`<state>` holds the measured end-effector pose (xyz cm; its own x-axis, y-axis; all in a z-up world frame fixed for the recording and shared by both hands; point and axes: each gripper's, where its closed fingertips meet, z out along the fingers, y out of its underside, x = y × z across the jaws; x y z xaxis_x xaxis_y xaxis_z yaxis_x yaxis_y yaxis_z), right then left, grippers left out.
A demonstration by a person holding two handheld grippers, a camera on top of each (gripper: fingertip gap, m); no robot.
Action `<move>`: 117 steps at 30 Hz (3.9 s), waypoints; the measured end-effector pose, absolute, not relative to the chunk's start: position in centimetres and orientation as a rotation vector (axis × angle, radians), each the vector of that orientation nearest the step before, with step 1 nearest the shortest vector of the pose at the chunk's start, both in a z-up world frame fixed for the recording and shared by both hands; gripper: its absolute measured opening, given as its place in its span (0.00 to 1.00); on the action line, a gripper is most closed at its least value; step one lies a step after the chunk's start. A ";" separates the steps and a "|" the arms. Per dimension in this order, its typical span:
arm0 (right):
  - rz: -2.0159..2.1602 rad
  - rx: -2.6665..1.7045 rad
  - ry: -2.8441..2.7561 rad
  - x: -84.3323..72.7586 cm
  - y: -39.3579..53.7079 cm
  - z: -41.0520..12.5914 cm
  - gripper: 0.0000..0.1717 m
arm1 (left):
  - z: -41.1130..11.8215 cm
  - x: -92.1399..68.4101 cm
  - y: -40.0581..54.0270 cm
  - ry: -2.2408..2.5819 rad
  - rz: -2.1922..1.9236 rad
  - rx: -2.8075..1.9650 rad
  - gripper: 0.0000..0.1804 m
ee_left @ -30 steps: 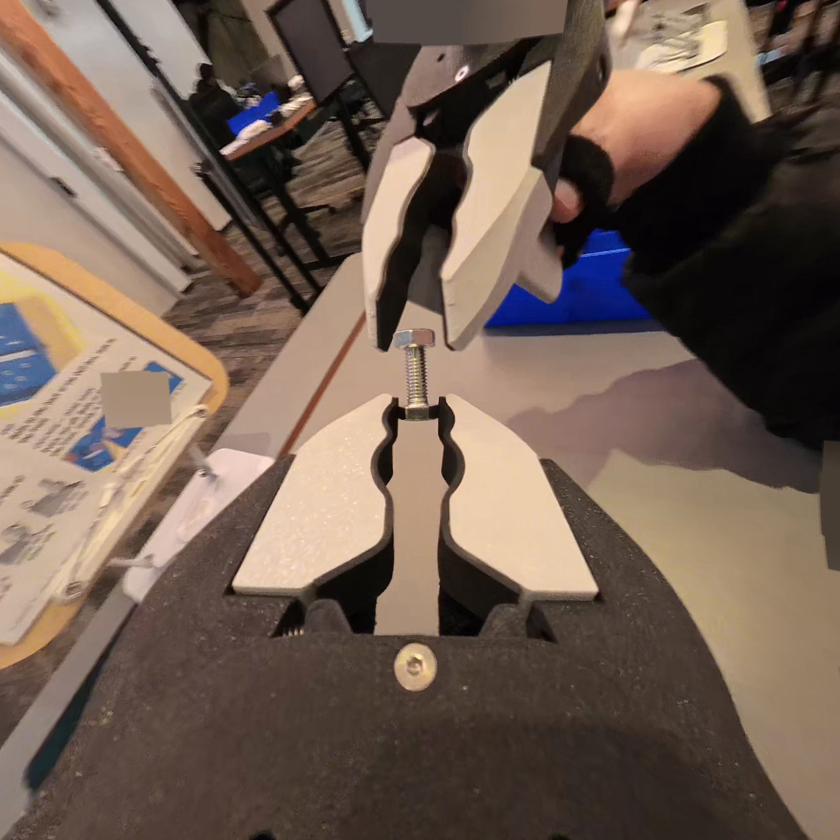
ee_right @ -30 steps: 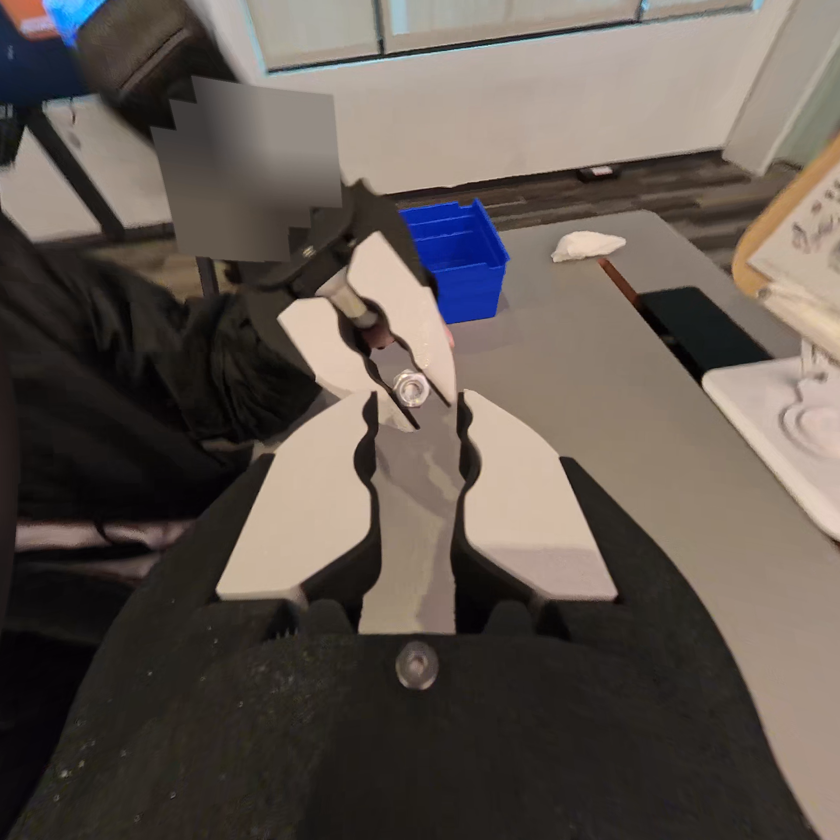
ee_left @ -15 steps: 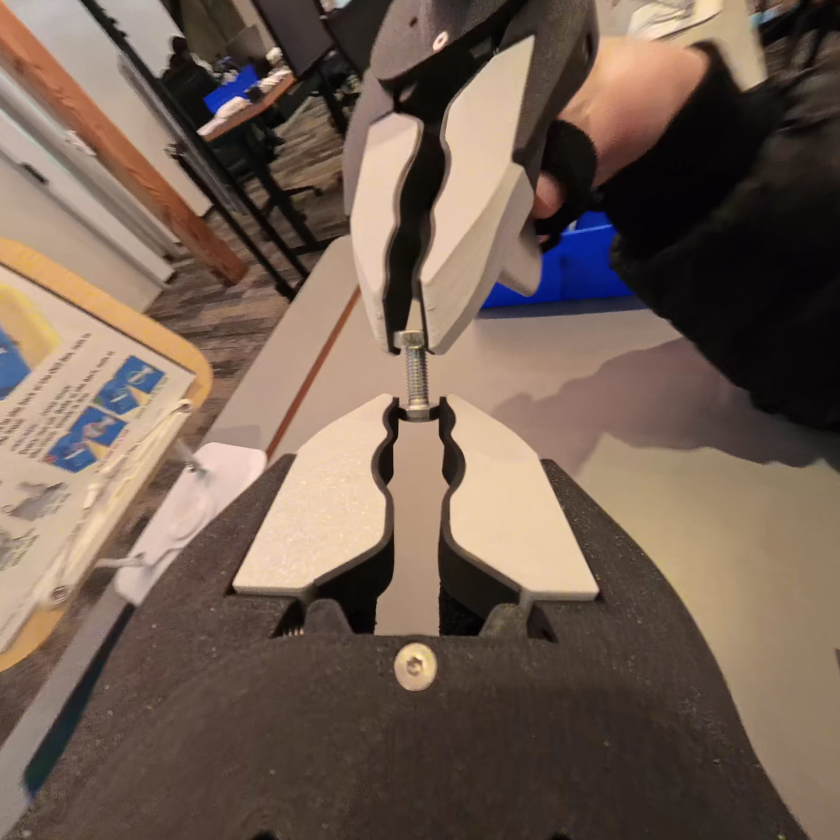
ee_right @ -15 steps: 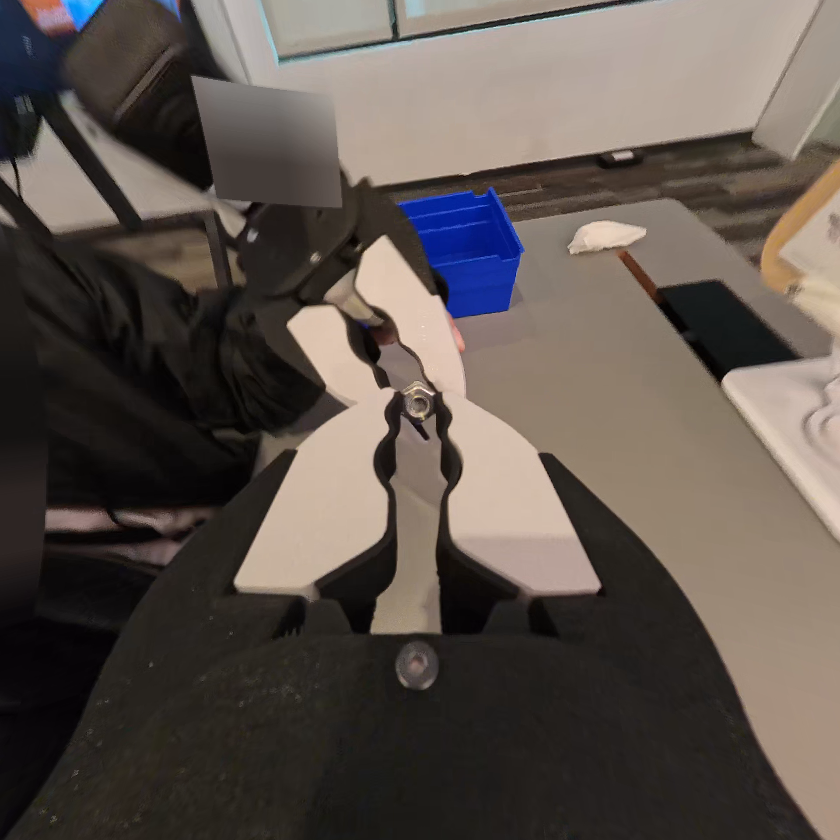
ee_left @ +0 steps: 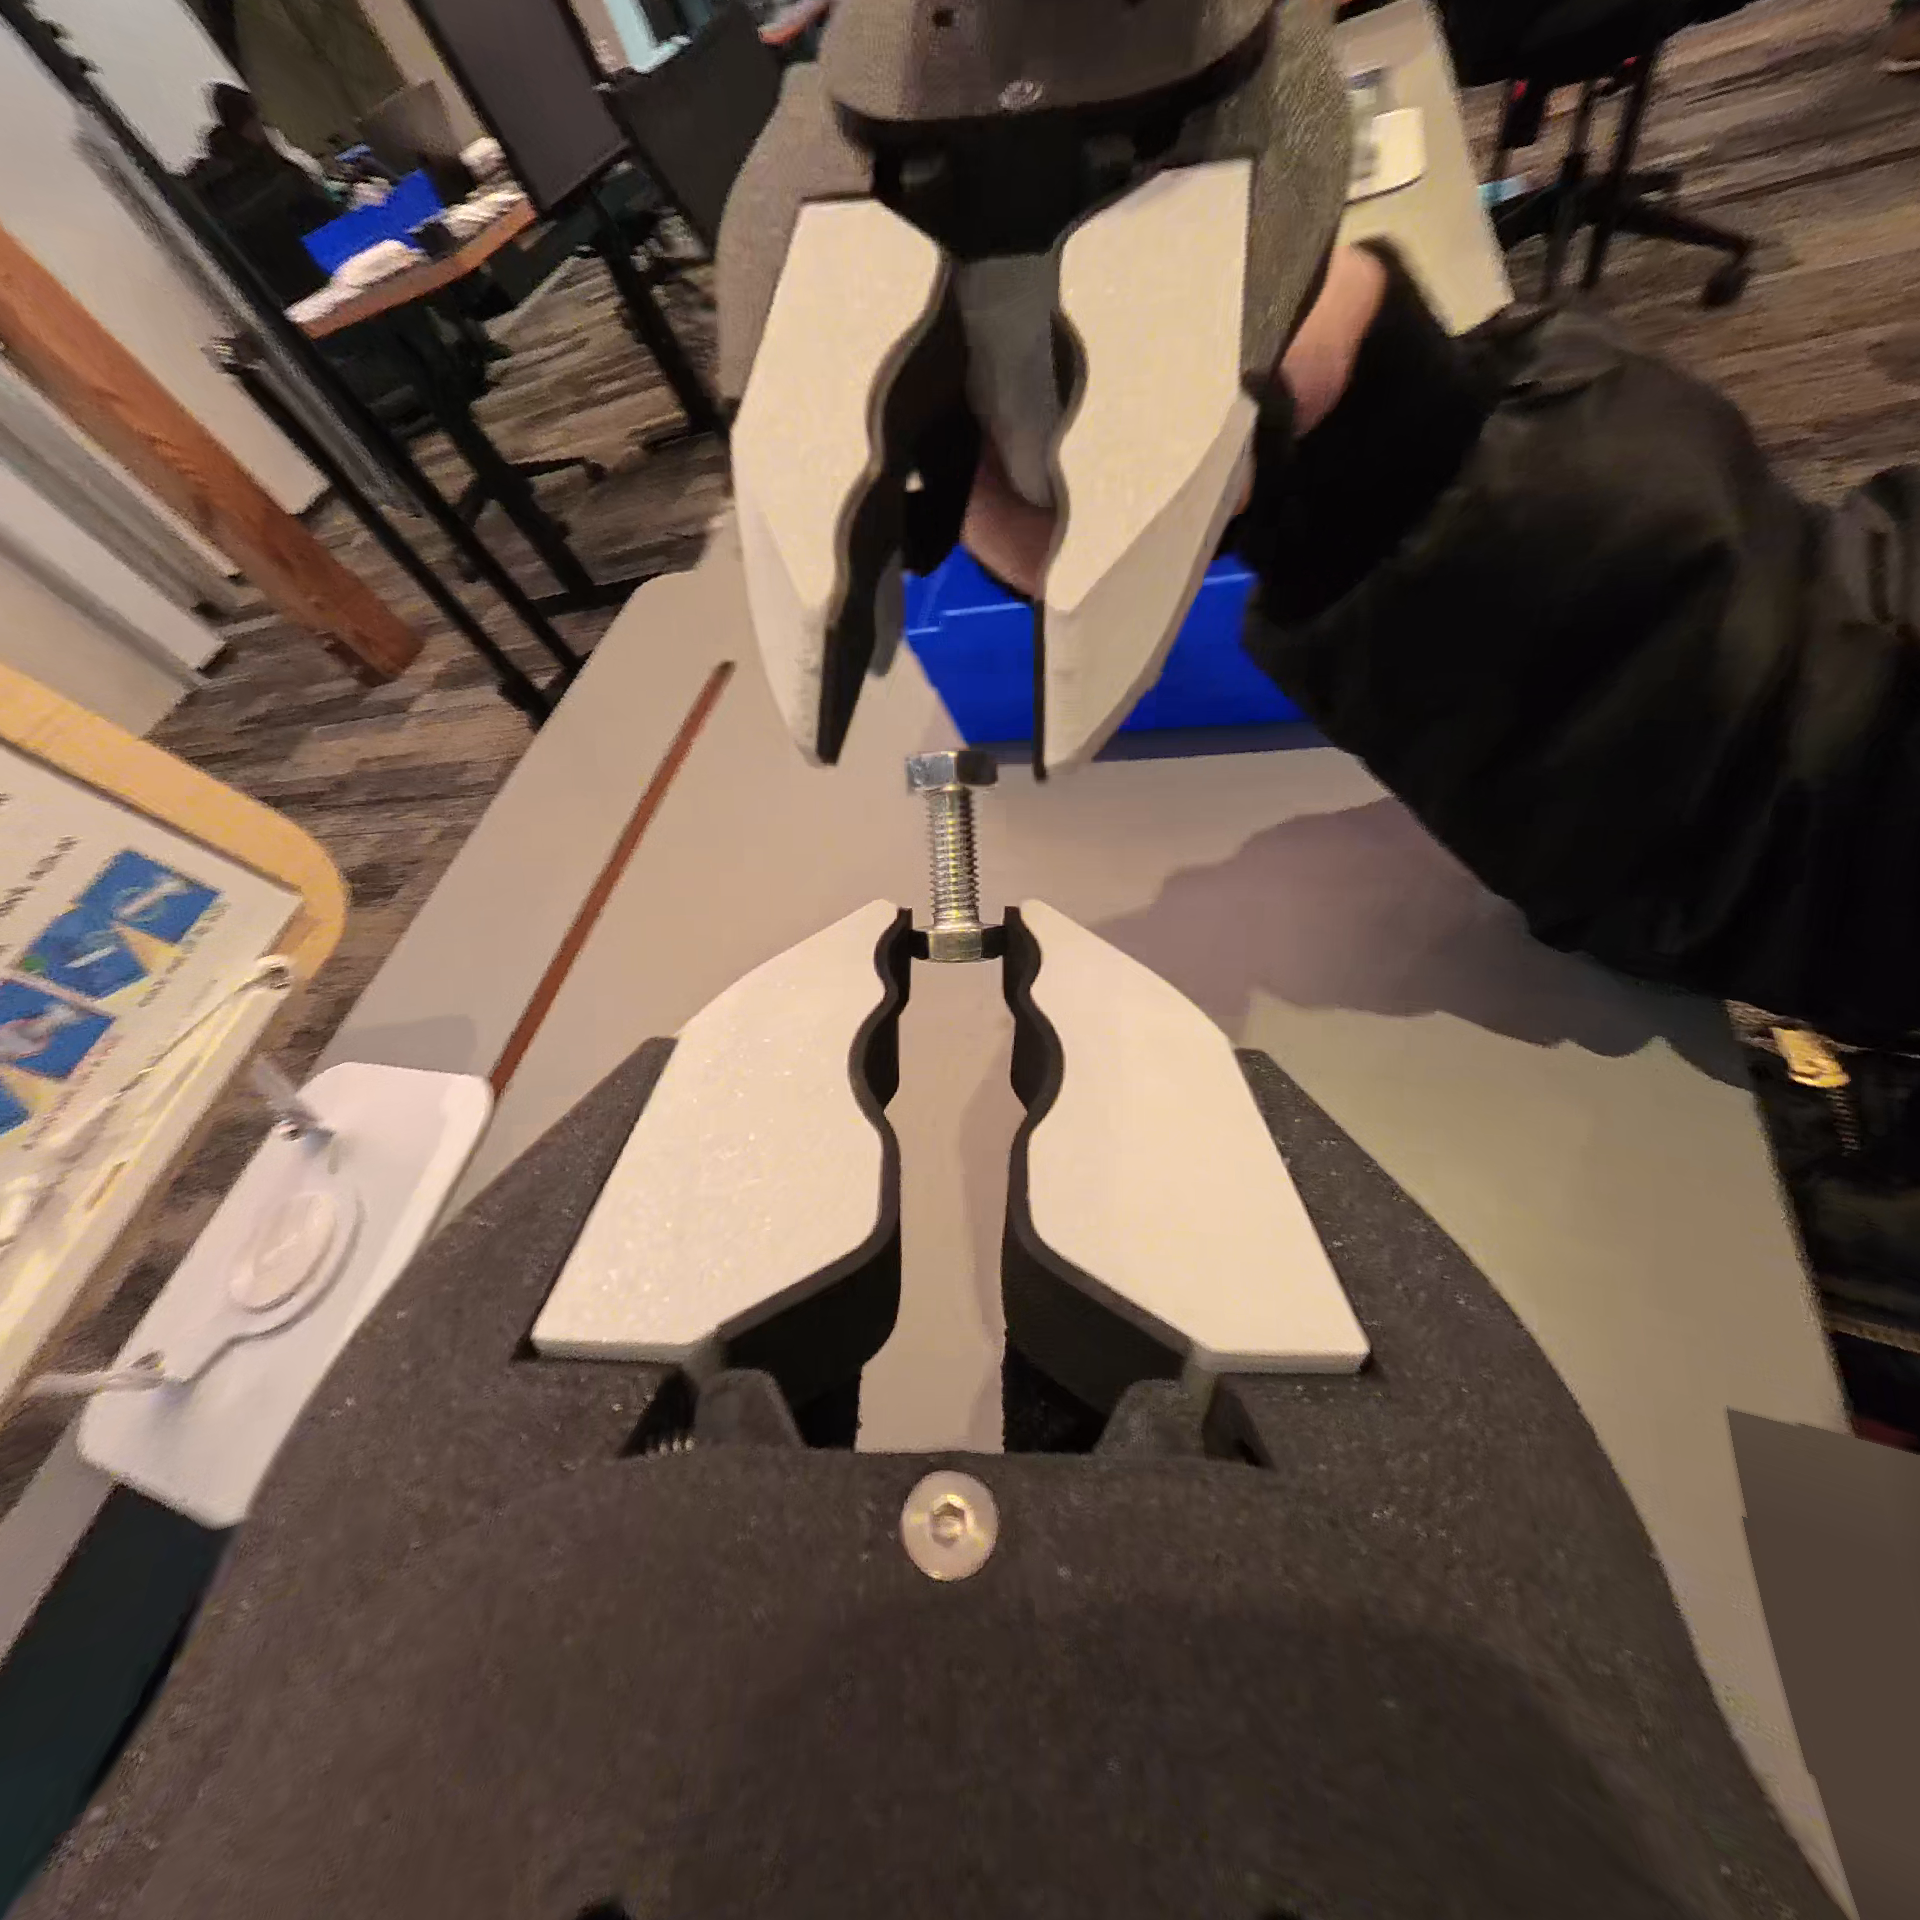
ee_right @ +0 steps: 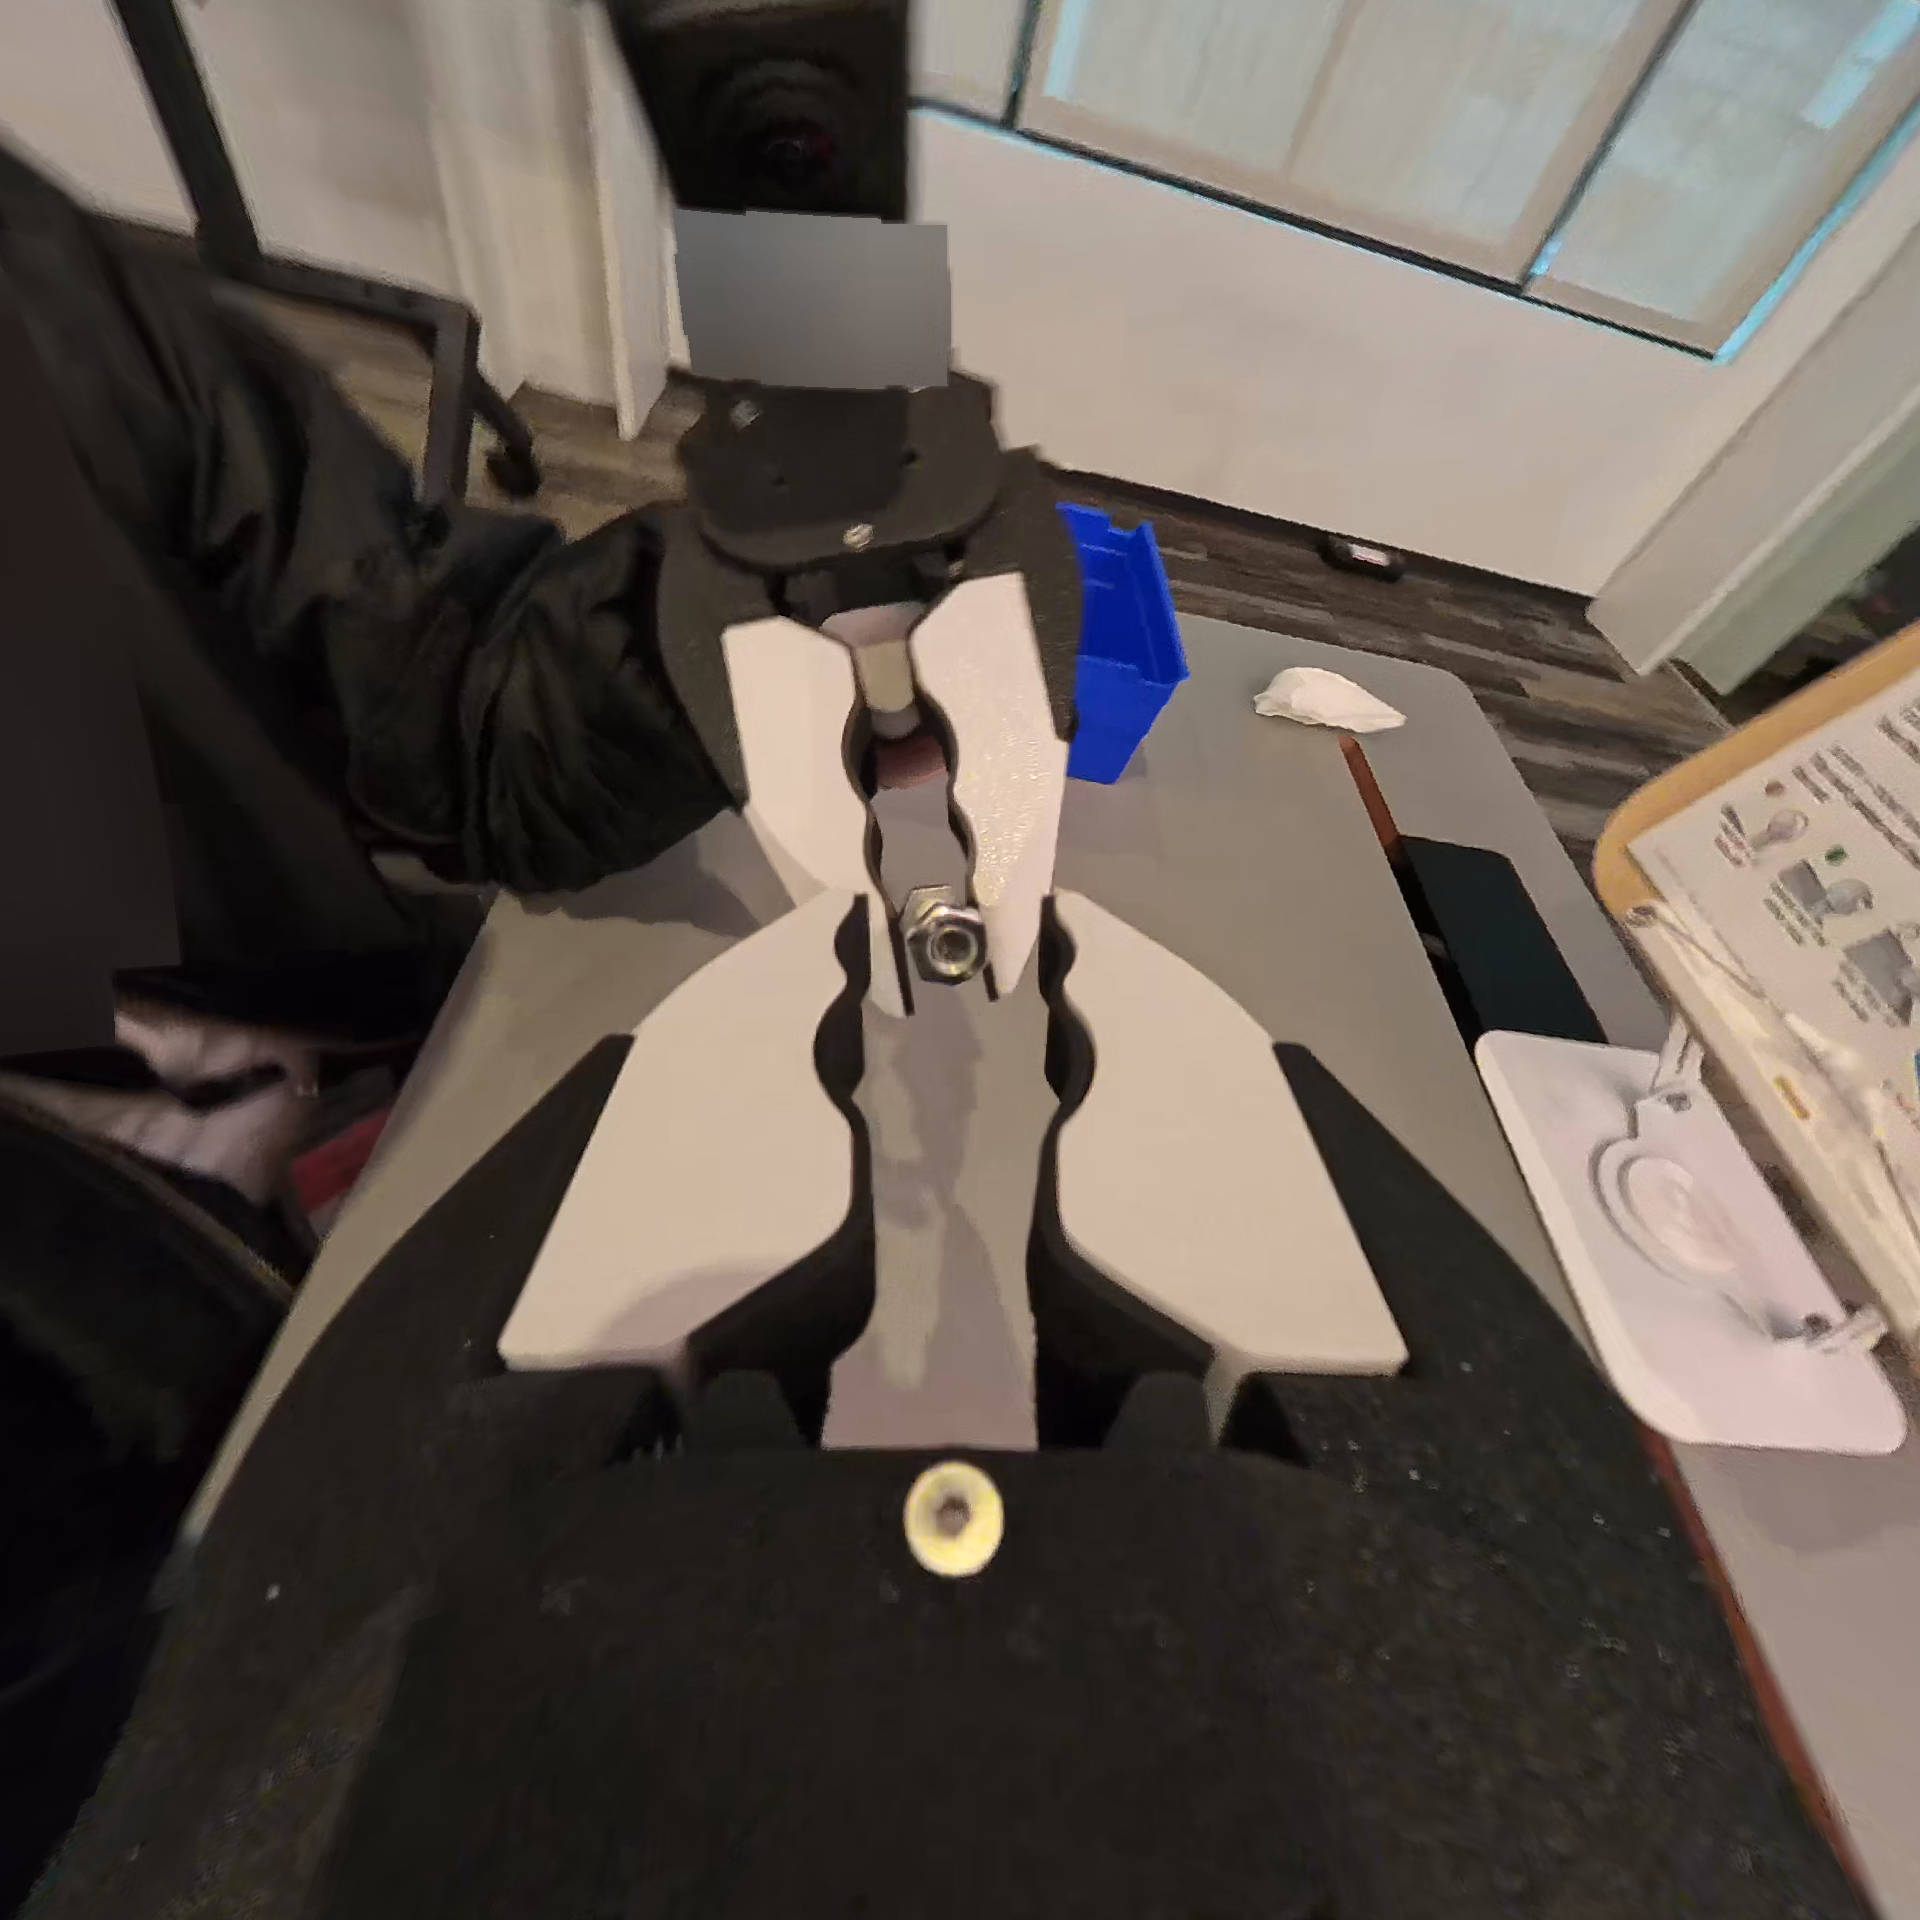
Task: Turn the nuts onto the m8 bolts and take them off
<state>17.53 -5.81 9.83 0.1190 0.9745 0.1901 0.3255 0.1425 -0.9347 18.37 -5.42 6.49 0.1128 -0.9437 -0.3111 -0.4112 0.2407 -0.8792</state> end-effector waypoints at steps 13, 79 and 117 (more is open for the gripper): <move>1.079 -1.749 -1.012 17.4 -3.4 9.6 0.16 | 7.3 17.6 -2.5 1.350 -0.371 -1.327 0.09; 0.676 -1.186 -1.501 16.9 -7.0 10.0 0.16 | 7.0 17.5 -6.4 1.507 -0.720 -1.338 0.09; 0.873 -1.345 -1.332 16.8 -5.1 10.8 0.08 | 8.1 17.5 -4.4 1.379 -0.518 -1.313 0.09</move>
<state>16.82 -5.08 10.78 0.1295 0.9796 0.1534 0.2503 0.1174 -0.9610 17.53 -4.39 8.11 0.2245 -0.8886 -0.3999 -0.4051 0.2881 -0.8677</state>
